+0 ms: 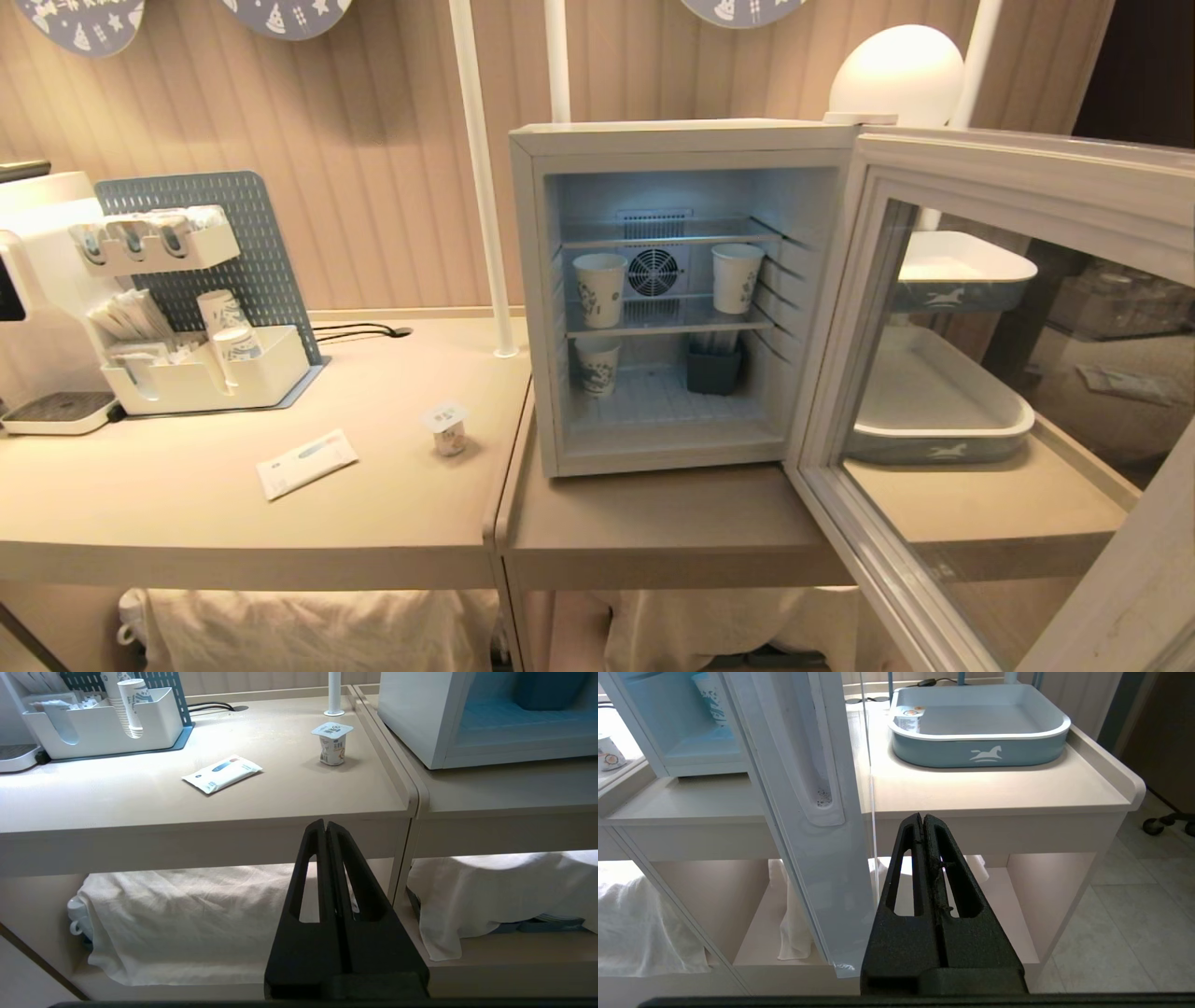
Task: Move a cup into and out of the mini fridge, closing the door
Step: Put the yoghurt in the freezer
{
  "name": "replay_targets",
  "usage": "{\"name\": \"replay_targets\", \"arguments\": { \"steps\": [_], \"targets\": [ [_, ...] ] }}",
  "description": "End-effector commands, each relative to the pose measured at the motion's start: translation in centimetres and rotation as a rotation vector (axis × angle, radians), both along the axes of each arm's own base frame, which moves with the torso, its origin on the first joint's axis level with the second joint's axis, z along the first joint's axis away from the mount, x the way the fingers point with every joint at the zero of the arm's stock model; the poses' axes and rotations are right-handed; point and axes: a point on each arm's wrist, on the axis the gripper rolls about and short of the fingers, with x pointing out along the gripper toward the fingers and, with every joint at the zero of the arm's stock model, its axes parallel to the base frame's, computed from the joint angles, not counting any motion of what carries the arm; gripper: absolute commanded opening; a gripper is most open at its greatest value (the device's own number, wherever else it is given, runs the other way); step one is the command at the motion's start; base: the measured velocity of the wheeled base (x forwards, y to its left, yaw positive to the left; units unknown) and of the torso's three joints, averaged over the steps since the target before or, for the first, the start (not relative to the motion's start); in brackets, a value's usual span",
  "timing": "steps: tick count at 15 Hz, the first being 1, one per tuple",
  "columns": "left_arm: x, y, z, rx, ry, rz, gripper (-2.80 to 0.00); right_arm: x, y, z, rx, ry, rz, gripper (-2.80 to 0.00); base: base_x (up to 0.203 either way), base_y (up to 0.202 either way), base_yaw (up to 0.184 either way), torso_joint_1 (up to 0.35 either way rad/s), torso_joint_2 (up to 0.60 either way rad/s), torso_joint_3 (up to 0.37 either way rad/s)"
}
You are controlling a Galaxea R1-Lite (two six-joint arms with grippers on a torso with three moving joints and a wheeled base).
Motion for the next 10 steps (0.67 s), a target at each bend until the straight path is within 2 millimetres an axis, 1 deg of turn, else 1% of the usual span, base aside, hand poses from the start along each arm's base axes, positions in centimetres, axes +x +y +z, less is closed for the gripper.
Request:
{"name": "replay_targets", "arguments": {
  "steps": [1,3,4,8,10],
  "targets": [
    [0.03,0.00,-0.17,-0.002,0.009,0.000,-2.80,0.00,0.00,0.00,-0.001,0.000,0.001,-2.80,0.000,0.000,0.000,0.000,0.00,0.000],
    [0.03,0.00,-0.17,0.000,0.009,0.001,-2.80,0.00,0.00,0.00,-0.001,0.000,0.000,-2.80,0.000,0.000,0.000,0.000,0.00,0.000],
    [0.03,0.00,-0.17,0.002,0.009,0.000,-2.80,0.00,0.00,0.02,-0.001,-0.002,0.001,-2.80,-0.088,0.000,-0.005,0.003,0.01,0.000],
    [0.03,0.00,-0.17,-0.001,0.009,0.002,-2.80,0.00,0.00,0.02,-0.001,-0.002,0.000,-2.80,-0.182,0.000,0.002,0.003,0.00,0.002],
    [0.03,0.01,-0.17,-0.001,0.009,0.003,-2.80,0.00,0.00,0.00,-0.001,-0.001,0.000,-2.80,-0.127,0.000,0.002,0.004,0.00,0.001]
  ]
}}
